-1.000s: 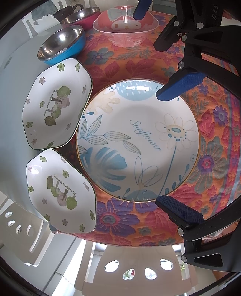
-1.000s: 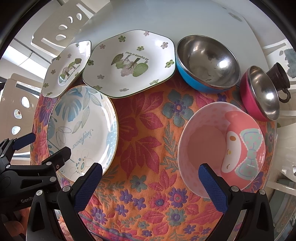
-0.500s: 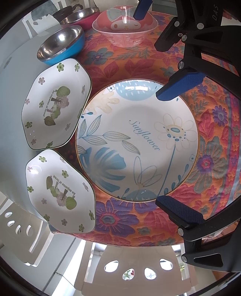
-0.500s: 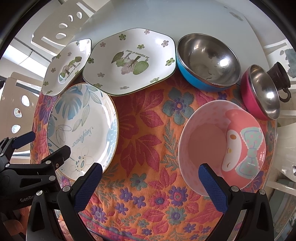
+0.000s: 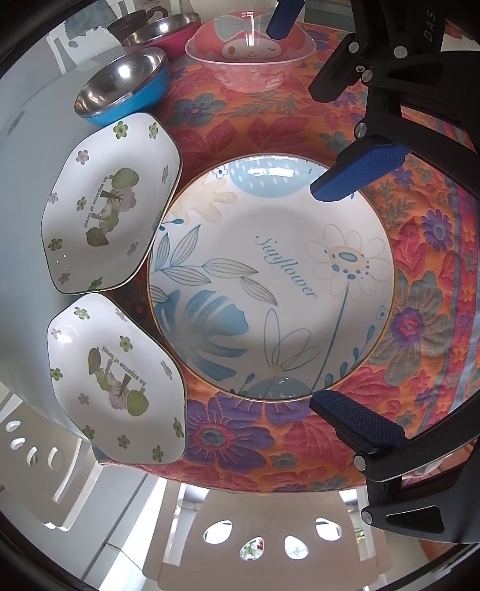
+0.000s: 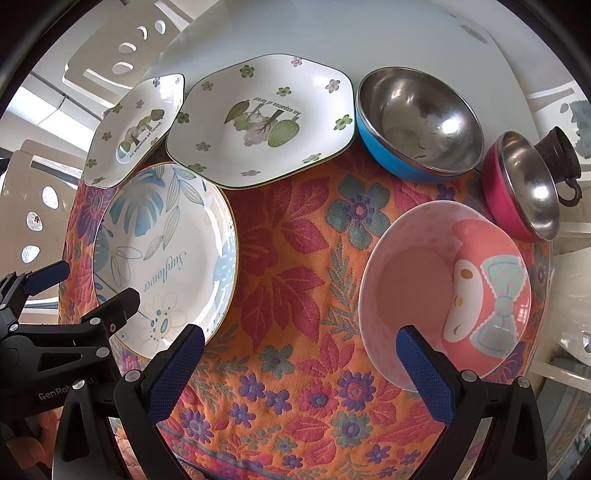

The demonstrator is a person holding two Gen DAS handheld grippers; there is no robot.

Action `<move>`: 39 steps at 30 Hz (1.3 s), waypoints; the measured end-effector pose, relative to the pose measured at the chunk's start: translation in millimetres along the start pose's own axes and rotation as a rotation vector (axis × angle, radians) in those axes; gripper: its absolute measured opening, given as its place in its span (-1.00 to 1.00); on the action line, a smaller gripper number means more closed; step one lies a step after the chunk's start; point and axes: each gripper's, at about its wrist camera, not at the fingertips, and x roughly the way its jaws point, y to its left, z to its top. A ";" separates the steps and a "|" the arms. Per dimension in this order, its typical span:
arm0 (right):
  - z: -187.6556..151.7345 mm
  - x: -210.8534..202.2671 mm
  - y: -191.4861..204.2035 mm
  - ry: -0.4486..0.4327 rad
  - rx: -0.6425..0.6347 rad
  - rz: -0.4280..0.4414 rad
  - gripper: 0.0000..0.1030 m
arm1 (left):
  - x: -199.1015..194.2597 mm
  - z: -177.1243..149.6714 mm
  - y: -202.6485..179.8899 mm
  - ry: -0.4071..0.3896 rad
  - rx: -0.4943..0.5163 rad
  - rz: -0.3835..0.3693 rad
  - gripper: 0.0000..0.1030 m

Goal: Organize plates and bowls
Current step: 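Move both grippers to the rim of the round Sunflower plate and grasp it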

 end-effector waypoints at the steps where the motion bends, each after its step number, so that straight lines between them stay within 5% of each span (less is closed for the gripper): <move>1: 0.0 0.3 0.5 0.000 -0.001 -0.001 1.00 | 0.0 -0.2 -0.1 0.000 -0.001 -0.001 0.98; 20: 16.3 15.3 27.8 0.035 -0.064 -0.005 1.00 | 18.9 -0.8 39.1 0.040 -0.084 0.008 0.99; 32: 41.5 77.5 64.8 0.094 -0.121 -0.005 1.00 | 73.1 -0.7 85.5 0.141 -0.176 0.012 0.98; 34: 43.6 89.5 64.7 0.101 -0.126 -0.020 1.00 | 85.2 0.7 91.5 0.155 -0.182 -0.001 1.00; 38: 47.3 98.8 56.1 0.067 -0.076 0.034 1.00 | 101.1 2.7 111.0 0.112 -0.276 -0.193 1.00; 39: 48.3 98.2 54.4 0.057 -0.068 0.036 1.00 | 100.7 3.2 114.4 0.092 -0.300 -0.189 1.00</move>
